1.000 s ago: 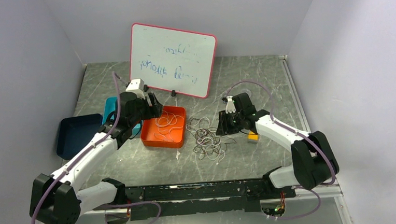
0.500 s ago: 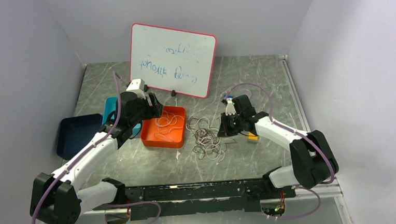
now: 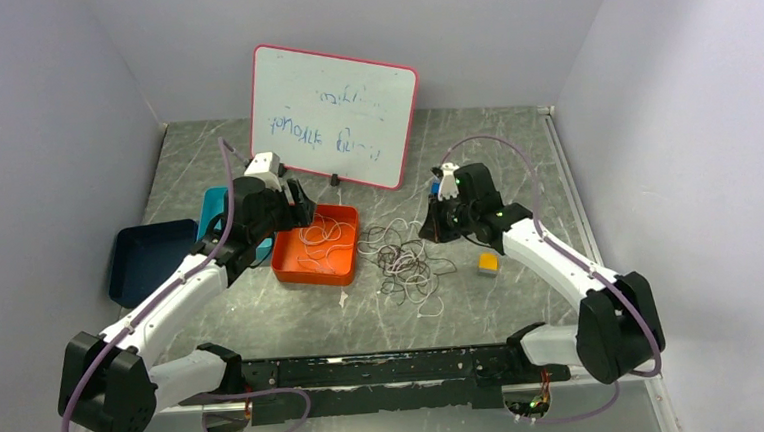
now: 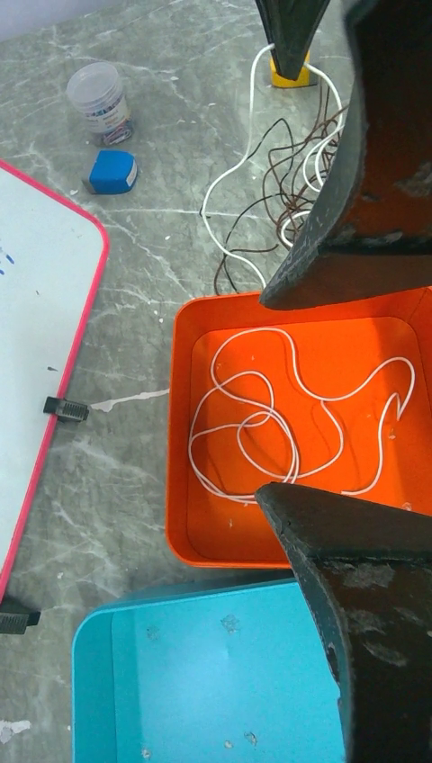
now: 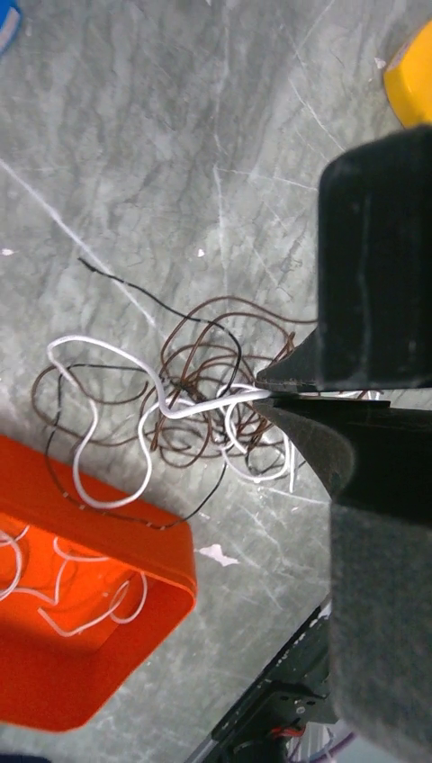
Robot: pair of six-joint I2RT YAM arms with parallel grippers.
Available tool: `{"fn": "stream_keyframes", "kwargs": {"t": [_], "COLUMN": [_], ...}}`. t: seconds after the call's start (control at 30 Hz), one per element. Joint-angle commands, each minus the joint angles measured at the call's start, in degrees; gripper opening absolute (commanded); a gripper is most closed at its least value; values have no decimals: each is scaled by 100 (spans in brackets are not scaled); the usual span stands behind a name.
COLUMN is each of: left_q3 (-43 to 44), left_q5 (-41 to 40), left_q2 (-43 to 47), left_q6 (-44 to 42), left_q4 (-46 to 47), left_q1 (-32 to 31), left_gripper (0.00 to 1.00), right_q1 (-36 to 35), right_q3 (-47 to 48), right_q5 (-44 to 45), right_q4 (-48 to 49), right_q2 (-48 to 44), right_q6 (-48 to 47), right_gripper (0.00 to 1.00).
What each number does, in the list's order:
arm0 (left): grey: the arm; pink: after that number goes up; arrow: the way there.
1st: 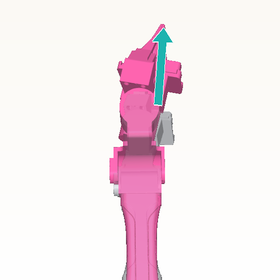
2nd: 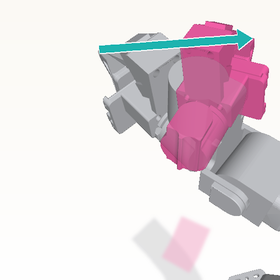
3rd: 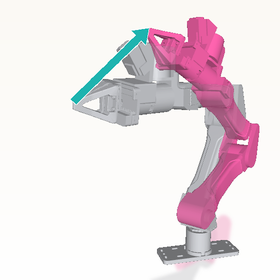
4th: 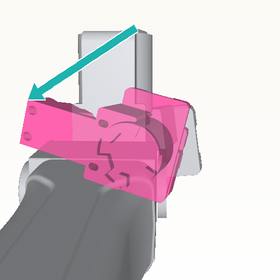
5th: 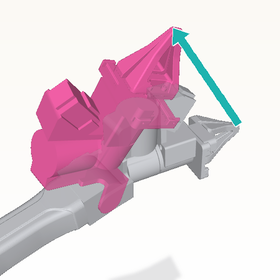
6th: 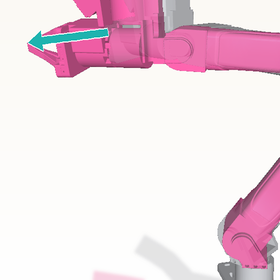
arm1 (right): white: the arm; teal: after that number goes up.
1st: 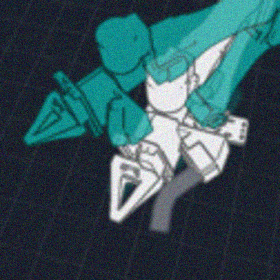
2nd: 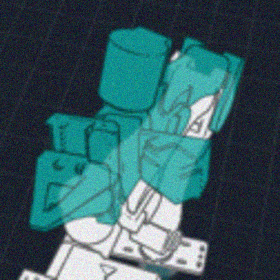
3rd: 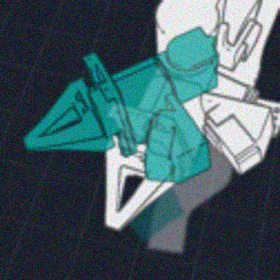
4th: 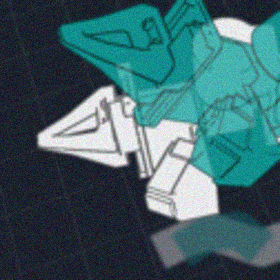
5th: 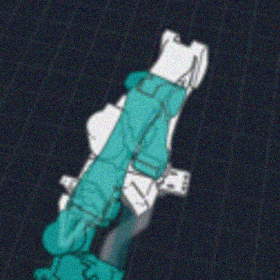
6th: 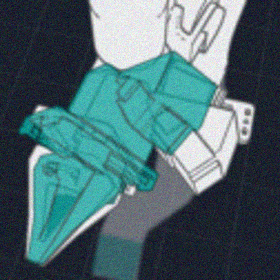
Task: Untangle the cables
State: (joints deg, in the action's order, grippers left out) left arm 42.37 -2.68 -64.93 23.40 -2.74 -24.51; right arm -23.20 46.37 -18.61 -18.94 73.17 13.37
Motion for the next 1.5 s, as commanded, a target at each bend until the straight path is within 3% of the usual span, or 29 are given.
{"fn": "stream_keyframes", "kwargs": {"t": [0.0, 0.23, 0.6, 0.97, 1.17, 1.47], "left_q3": [95, 181, 750, 1160, 782, 755], "left_q5": [304, 1204, 1218, 1647, 2369, 3102], "left_q2": [39, -127, -1071, -1816, -1636, -1967], "left_q6": [19, -94, -12, 538, 340, 156], "left_q4": [345, 976, 1491, 2512, 3513, 4186], "left_q1": [40, 27, -935, -1252, -1463, -1586], "left_gripper": [76, 80, 81, 82, 81, 77], "right_q1": [6, -5, -3, 4, -1, -5], "right_q3": [325, 664, 1076, 1337, 1380, 1329], "right_q5": [-143, -260, -158, -335, 61, -46], "right_q4": [-38, 225, 413, 666, 547, 704], "right_q2": [-230, -661, -865, -876, -819, -748], "right_q6": [-85, 45, 509, 835, 1155, 1562], "right_gripper": [0, 0, 0, 0, 0, 0]}}
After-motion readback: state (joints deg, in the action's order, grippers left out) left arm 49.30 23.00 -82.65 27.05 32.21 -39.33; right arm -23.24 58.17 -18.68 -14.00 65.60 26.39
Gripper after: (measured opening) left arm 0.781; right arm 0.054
